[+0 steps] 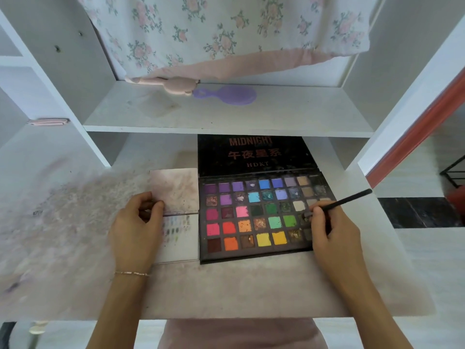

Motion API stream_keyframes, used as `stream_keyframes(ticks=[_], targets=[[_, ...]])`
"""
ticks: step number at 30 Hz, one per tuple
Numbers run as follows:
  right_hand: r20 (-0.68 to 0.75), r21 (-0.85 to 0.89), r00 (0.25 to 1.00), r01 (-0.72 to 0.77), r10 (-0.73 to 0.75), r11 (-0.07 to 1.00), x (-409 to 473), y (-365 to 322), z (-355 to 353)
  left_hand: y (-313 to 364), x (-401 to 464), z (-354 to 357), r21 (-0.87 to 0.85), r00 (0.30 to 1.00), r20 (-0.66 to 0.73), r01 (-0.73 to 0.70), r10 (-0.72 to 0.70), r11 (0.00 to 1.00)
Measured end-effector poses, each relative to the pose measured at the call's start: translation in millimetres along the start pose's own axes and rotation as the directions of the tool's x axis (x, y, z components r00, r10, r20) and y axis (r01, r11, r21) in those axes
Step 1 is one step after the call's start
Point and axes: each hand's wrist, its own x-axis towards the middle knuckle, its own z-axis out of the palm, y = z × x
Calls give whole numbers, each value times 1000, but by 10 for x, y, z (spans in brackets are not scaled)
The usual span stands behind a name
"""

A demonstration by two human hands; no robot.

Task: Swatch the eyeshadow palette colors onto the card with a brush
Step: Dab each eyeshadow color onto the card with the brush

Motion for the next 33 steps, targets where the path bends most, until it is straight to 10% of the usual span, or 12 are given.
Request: stream_keyframes(ticks=[33], targets=[[-41, 24, 999, -29, 30, 999, -10, -24, 1, 10, -11, -3, 9, 1000, 1, -12, 12, 1000]])
